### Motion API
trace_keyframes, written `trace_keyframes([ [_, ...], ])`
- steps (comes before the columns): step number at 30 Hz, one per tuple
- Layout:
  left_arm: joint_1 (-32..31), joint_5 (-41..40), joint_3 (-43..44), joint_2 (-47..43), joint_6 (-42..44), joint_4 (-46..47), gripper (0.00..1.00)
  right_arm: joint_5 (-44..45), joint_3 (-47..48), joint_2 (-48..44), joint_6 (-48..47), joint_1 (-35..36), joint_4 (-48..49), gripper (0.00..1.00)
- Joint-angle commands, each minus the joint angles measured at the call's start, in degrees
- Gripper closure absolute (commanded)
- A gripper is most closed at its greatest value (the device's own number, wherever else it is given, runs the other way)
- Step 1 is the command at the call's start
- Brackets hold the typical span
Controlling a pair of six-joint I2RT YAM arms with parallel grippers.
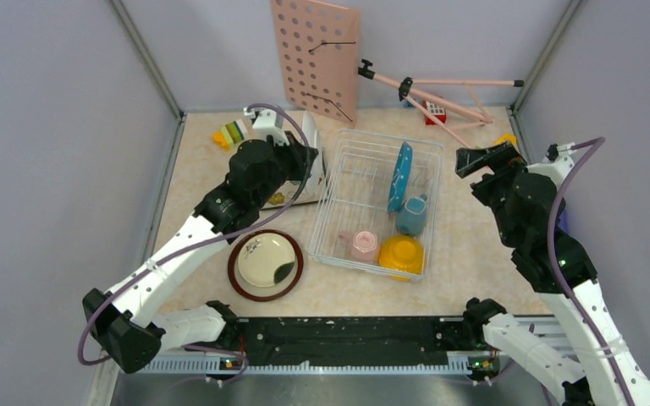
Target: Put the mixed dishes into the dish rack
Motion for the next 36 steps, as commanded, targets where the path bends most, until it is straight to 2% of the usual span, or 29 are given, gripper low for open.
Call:
trace_keyframes([
  [1,1.7,10.4,-0.6,0.6,-3.9,16.7,1.0,2.8,-1.3,-0.5,-1.8,-0.3,-0.1,0.07],
  [10,3.5,26.6,3.1,10.2,-6.9,26.0,1.0,2.5,-2.5,-1.0,-3.4,-0.3,1.6,0.07],
  [21,3.4,36.9,9.0,22.1,-13.7,32.1,1.0,1.2,-2.5,-0.1,-4.4,-0.3,3.2,0.08],
  [28,3.4,38.1,10.3,25.7,-15.3,31.6,1.0,-0.3,-3.2,0.7,-3.8,-0.3,3.8,0.08],
  [36,2.0,34.2,10.9,28.8,-15.6,28.2,1.0,0.3,-3.0,0.7,-3.5,-0.3,3.4,0.08],
])
